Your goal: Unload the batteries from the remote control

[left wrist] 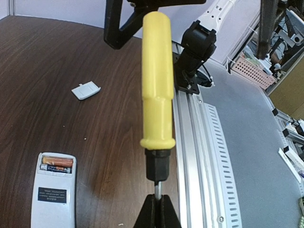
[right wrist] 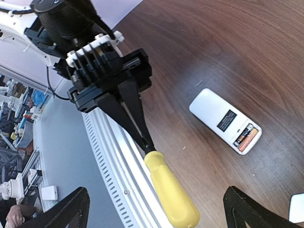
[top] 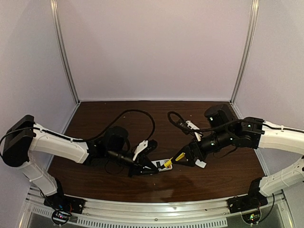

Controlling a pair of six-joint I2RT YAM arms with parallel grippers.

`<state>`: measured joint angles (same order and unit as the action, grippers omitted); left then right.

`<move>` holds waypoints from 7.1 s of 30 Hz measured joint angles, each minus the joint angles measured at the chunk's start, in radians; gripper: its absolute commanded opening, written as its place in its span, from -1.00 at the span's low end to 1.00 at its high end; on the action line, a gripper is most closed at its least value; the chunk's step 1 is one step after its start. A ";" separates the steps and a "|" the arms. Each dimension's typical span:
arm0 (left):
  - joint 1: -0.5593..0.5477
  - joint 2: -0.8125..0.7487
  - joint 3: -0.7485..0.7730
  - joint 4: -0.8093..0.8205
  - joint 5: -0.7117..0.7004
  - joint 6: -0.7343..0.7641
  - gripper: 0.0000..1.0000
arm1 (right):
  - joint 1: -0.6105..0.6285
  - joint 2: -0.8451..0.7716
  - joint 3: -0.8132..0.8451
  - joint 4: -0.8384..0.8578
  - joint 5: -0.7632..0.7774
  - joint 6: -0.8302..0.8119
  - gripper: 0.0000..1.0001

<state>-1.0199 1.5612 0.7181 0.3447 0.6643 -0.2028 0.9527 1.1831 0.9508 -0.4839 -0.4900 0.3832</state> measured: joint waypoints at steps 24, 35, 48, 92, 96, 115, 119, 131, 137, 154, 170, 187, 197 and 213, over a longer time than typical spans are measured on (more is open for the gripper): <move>-0.025 -0.001 -0.001 0.029 0.184 -0.066 -1.00 | 0.025 -0.004 -0.047 0.077 -0.135 -0.089 0.55; -0.025 0.005 0.013 0.053 0.242 -0.130 -1.00 | 0.086 0.005 -0.055 0.105 -0.142 -0.150 0.24; -0.025 0.013 0.013 0.059 0.267 -0.154 -1.00 | 0.141 0.042 -0.054 0.106 -0.129 -0.180 -0.09; -0.025 0.030 0.023 0.074 0.282 -0.160 -1.00 | 0.142 0.032 -0.007 0.032 -0.094 -0.247 -0.23; -0.025 0.031 0.024 0.074 0.282 -0.159 -1.00 | 0.142 0.032 -0.007 0.032 -0.095 -0.248 -0.29; -0.025 0.031 0.024 0.074 0.293 -0.159 -1.00 | 0.142 0.032 -0.007 0.033 -0.103 -0.249 -0.58; -0.026 0.031 0.024 0.073 0.297 -0.159 -1.00 | 0.142 0.032 -0.007 0.033 -0.102 -0.247 -0.64; -0.026 0.036 0.024 0.072 0.300 -0.150 -0.86 | 0.143 0.032 -0.017 0.040 -0.107 -0.238 -0.95; -0.026 0.036 0.024 0.070 0.294 -0.143 -0.40 | 0.143 0.032 -0.028 0.055 -0.102 -0.229 -1.00; -0.026 0.011 0.027 -0.082 -0.103 -0.072 0.68 | 0.146 -0.027 -0.060 0.056 0.101 -0.200 -1.00; -0.026 -0.169 -0.107 -0.043 -0.645 -0.053 0.95 | 0.097 -0.041 -0.093 0.077 0.318 -0.138 -1.00; -0.002 -0.136 -0.201 0.066 -0.725 -0.036 0.95 | 0.055 -0.039 -0.092 0.109 0.380 -0.117 -1.00; -0.002 -0.135 -0.307 0.185 -0.570 0.027 0.94 | 0.055 0.016 -0.044 0.115 0.386 -0.122 -1.00; -0.002 -0.014 -0.341 0.348 -0.482 0.100 0.95 | 0.055 0.041 -0.021 0.120 0.377 -0.126 -1.00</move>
<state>-1.0218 1.5467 0.3771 0.6926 0.1822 -0.1024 1.0077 1.2243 0.9295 -0.3637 -0.1131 0.2573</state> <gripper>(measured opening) 0.973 0.158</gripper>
